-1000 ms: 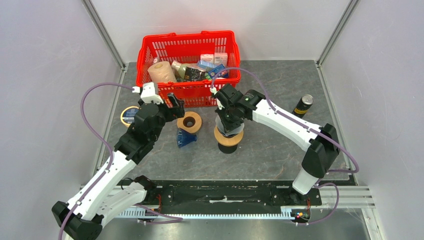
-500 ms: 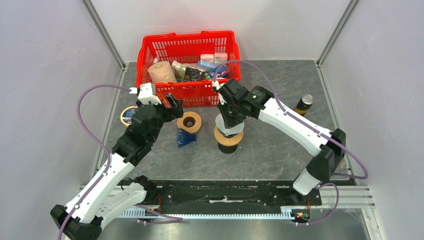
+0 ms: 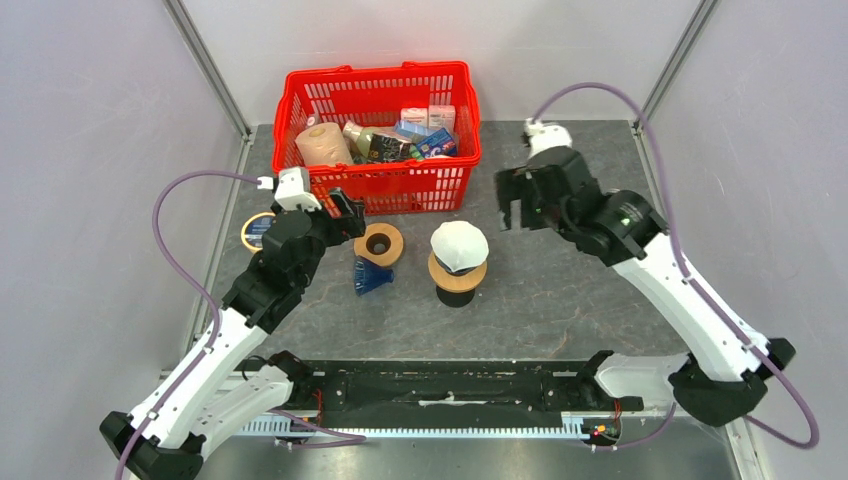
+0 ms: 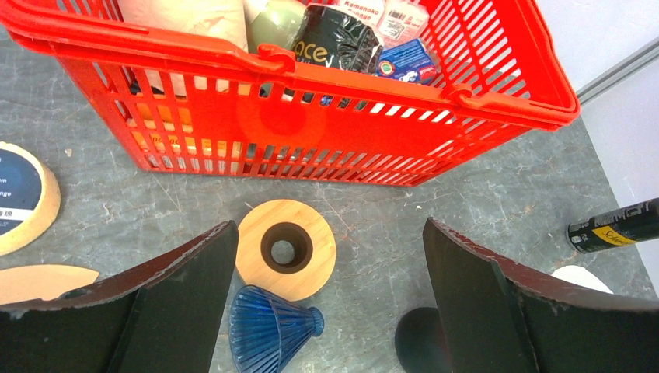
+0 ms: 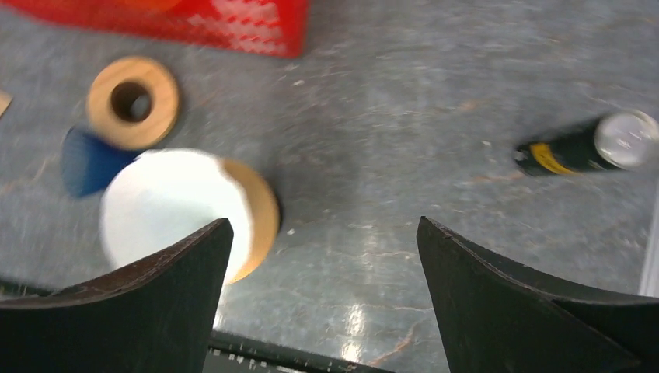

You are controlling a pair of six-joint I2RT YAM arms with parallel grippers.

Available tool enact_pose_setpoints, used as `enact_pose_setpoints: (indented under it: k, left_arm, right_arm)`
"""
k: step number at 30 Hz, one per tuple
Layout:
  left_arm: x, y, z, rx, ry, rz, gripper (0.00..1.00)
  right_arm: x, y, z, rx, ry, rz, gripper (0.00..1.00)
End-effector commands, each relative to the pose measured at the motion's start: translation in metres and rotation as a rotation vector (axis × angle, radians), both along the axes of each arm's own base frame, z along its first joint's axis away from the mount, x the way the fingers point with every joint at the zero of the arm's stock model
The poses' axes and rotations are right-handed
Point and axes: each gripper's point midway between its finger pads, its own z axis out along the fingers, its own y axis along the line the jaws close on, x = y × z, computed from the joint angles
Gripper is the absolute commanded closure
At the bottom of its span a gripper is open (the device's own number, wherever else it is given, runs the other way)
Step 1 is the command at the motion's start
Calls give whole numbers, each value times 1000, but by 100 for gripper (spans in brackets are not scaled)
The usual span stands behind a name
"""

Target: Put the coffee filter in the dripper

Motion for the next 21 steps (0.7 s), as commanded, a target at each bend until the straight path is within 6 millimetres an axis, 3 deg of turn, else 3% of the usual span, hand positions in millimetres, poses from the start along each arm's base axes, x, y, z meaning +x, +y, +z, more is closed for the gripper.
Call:
enact_pose_setpoints:
  k: [1,6,11,13,21]
  left_arm:
    - [-2,6,5,-67,12,54,4]
    - [-4,6,-12,-101,91,88,4]
    - [-11,20,-42,-118,206,199,5]
    - [-17,27,-54,-94,250,230,5]
    - [-33,21,-107,-59,399,191,5]
  right_arm:
    - [25,-63,-1,39,-59,-286,3]
    - [36,-113,-21,94,-52,-473,3]
    - [43,-141,-47,184,-15,-579,3]
    - [46,-144,-55,194,-20,-593,3]
    - [50,-145,-71,234,-82,-602,3]
